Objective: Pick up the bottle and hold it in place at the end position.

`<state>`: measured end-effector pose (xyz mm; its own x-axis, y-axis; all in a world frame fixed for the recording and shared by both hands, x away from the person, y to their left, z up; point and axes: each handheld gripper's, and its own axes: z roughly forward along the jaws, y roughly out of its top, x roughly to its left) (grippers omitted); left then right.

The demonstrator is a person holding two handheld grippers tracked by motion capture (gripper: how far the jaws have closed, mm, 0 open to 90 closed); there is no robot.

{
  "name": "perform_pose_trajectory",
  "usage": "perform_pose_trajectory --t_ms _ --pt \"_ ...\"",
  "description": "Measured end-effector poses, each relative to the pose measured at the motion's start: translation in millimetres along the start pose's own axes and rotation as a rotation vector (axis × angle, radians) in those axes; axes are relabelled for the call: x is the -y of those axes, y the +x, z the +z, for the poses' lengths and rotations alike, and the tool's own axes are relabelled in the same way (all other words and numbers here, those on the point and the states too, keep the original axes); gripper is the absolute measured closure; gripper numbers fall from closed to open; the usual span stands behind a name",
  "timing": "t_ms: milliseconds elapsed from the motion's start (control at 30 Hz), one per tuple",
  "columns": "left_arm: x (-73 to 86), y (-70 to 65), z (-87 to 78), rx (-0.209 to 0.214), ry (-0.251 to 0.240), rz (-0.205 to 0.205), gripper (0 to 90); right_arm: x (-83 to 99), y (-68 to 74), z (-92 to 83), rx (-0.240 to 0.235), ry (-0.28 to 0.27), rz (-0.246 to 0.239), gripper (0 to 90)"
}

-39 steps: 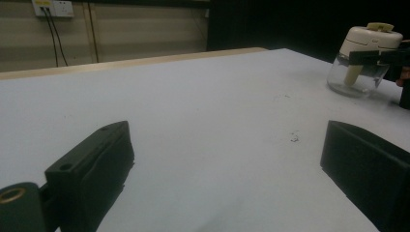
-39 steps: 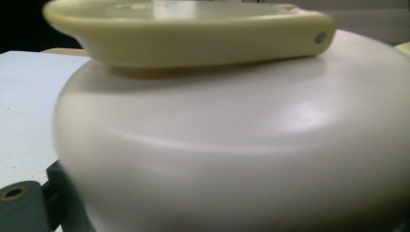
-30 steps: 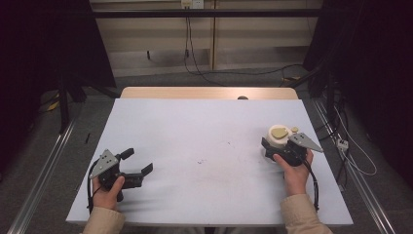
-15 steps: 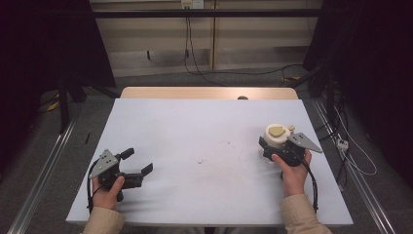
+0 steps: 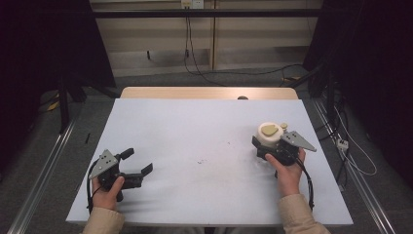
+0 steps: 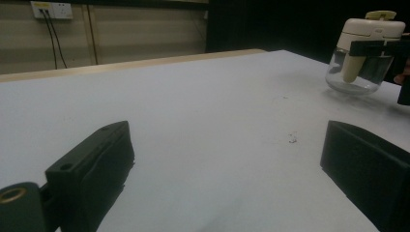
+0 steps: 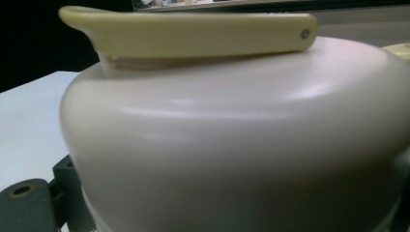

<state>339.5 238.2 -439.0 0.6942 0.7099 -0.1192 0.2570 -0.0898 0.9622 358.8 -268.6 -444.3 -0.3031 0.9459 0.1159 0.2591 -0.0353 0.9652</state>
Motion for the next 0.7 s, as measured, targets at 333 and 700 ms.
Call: perform_pose_trajectory --t_ms 333,700 --pt "0.3 0.2 -1.9 0.000 -0.003 0.002 4.0 -2.1 8.6 5.3 -0.030 -0.004 0.000 7.0" --pt "0.9 0.1 -4.4 0.000 -0.006 0.003 3.9 -5.7 17.4 11.2 -0.058 0.006 -0.022 7.0"
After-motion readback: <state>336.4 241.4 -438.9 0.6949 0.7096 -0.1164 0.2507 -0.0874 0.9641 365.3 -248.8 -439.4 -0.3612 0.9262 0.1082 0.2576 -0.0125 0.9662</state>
